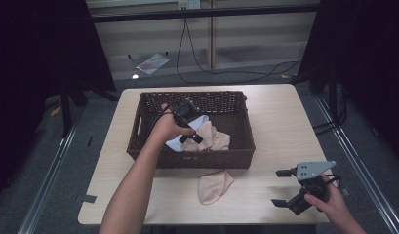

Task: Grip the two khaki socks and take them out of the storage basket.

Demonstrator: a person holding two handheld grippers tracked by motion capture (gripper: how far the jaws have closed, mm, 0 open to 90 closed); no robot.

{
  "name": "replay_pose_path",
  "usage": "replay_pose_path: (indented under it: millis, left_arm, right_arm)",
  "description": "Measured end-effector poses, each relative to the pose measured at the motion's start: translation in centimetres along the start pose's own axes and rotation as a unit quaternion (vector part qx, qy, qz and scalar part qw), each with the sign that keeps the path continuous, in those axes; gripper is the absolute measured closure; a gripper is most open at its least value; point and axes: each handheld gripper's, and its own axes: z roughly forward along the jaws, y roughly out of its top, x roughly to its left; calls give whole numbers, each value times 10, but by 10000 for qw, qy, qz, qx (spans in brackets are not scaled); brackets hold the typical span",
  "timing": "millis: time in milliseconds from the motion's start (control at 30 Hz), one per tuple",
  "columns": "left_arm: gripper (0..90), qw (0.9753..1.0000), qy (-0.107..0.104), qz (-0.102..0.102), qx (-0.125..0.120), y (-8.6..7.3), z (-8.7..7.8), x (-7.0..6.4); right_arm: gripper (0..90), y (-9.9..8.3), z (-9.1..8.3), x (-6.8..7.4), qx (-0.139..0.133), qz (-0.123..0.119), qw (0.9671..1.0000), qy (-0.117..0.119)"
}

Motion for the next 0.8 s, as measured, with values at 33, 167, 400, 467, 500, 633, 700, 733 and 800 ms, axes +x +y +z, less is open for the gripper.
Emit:
replay_pose_path:
  millis: [33, 167, 400, 467, 500, 633, 700, 733, 800]
  left_arm:
    - [170, 10000, -7, -11, 7, 0, 1, 1]
    - [181, 9999, 101, -49, -23, 1, 8, 3]
    - [195, 9996, 158, -170, -128, 2, 19, 6]
    - [200, 9998, 149, -106, -52, 2, 23, 7]
    - [205, 9997, 192, -132, -64, 1, 26, 7]
    - [224, 9995, 168, -221, -133, 1, 32, 8]
    - [230, 9993, 203, -234, -210, 2, 34, 8]
    - [236, 9993, 194, -244, -214, 3, 35, 9]
    - [255, 9991, 194, -287, -249, 3, 37, 8]
  right_arm:
    - [13, 0, 0, 0, -2, 0, 10000, -3]
    - [13, 0, 0, 0, -15, -14, 10000, -8]
    - [13, 0, 0, 0, -13, 0, 10000, -12]
    - [13, 0, 0, 0, -7, -13, 10000, -7]
    - [13, 0, -1, 0, -10, -13, 10000, -11]
    - [13, 0, -1, 0, -11, -16, 10000, -4]
    - [13, 0, 0, 0, -6, -28, 10000, -2]
    - [13, 0, 0, 0, -8, -26, 10000, -1]
    - [13, 0, -1, 0, -10, -16, 10000, -2]
